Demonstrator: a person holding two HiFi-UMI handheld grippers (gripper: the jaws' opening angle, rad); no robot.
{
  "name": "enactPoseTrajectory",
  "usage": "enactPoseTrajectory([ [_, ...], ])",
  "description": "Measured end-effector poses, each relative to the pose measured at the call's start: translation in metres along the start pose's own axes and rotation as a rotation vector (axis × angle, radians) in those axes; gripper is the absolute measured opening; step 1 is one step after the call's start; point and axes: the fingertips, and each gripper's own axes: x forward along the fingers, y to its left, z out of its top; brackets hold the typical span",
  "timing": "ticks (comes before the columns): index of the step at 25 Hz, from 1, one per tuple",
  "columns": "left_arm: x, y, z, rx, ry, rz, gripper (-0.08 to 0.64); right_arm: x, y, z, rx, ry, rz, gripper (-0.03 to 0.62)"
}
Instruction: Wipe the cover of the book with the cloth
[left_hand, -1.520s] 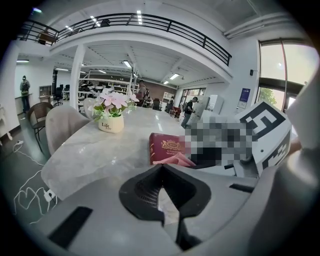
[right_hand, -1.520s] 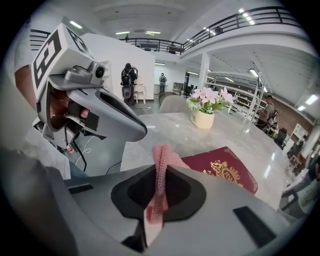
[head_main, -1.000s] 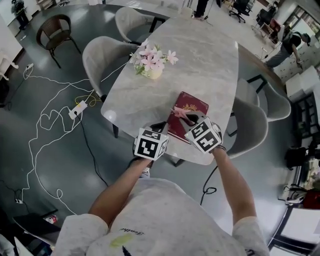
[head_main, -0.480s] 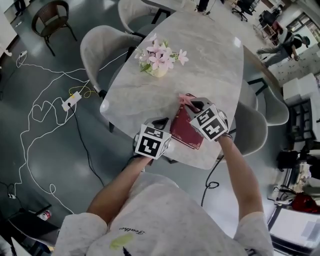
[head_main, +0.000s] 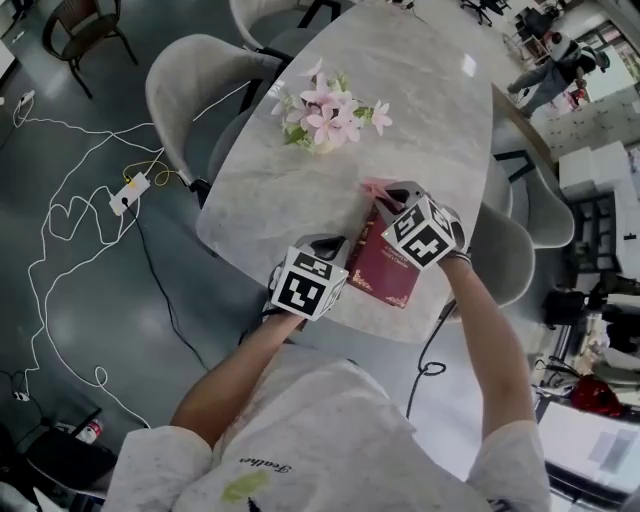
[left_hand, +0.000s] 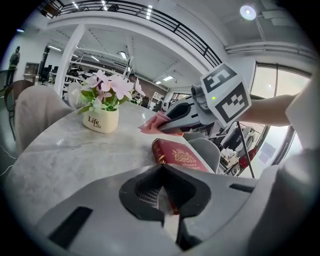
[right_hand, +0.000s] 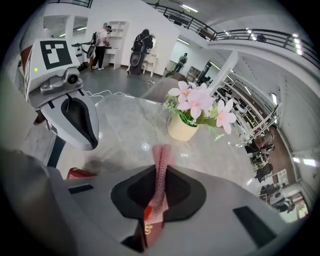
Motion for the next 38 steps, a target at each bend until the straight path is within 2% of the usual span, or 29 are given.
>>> enactPoseTrajectory([
  [6, 0.009, 0.000, 0.000, -0.017, 0.010, -0.071, 0.008, 0.032, -0.002, -0.014, -0.049, 0.096, 0.031, 0.018],
  [14, 0.015, 0.010, 0.004, -0.003, 0.030, -0.079, 0.008, 0.050, 0.011, -0.025, -0.063, 0.149, 0.112, 0.018],
  [24, 0.015, 0.012, -0.004, -0.008, 0.045, -0.076, 0.008, 0.053, 0.027, -0.024, -0.022, 0.151, 0.183, 0.018],
  [38, 0.006, 0.005, -0.014, -0.016, 0.039, -0.058, 0.008, 0.043, 0.048, -0.023, -0.009, 0.131, 0.209, 0.018],
])
